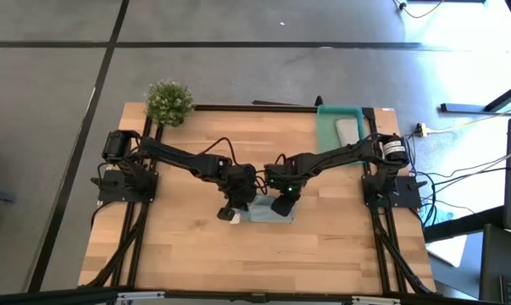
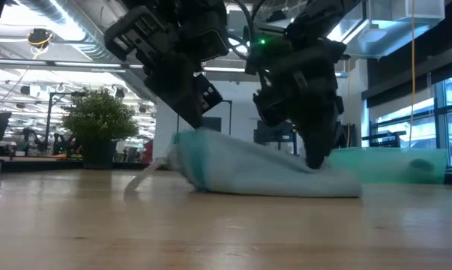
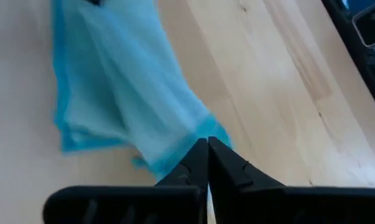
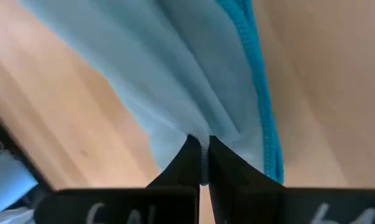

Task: Roll microfiber towels into tight, uniform cylinder then place into a basket
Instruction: Roll the blue towel

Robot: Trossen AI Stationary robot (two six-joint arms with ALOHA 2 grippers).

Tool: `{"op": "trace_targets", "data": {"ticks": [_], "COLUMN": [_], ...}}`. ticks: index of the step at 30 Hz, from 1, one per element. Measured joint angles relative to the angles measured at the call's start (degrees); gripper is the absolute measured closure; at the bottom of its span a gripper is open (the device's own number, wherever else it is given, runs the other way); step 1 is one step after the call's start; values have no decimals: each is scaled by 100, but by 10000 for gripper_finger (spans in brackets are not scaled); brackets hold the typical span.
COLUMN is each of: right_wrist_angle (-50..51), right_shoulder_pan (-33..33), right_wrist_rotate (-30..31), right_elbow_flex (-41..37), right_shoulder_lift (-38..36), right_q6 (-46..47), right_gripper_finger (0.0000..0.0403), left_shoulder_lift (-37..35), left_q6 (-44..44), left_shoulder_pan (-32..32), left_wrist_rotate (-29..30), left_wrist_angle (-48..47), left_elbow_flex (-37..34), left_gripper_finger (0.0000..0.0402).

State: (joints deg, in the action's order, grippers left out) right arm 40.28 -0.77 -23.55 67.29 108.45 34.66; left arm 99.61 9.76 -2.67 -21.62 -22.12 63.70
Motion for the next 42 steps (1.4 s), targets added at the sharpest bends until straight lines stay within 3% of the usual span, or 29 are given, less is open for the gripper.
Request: {"op": "trace_targets", "data": {"ticks": [4,9,16,22,30,34,42], "right_wrist_angle": [45,-9,-48,-127,-217,-255,-370], "right_shoulder_pan": [-66,-51,-51,-57,-60,-58,-46], "right_wrist_rotate": [445,555,576,614,597,584,584], "right_elbow_flex": [-16,-20,-20,-22,-27,-27,-24], "right_shoulder_lift": [14,12,21,23,25,28,28], "right_q6": [-66,-62,-46,-47,-43,-38,-62], "right_gripper_finger": [392,392,392,392,392,392,392], "left_shoulder_lift": [16,13,-141,-247,209,306,321], "left_q6": [101,56,-52,137,256,244,310], "left_shoulder_pan": [-50,75,148,105,59,170,437], "left_wrist_rotate": [149,264,586,115,372,1019,848], "left_wrist_angle": [147,198,-636,-1352,-311,27,658], "left_elbow_flex": [-19,-19,-6,-9,-31,-32,-45], "left_gripper_finger": [401,401,401,401,401,401,401]}}
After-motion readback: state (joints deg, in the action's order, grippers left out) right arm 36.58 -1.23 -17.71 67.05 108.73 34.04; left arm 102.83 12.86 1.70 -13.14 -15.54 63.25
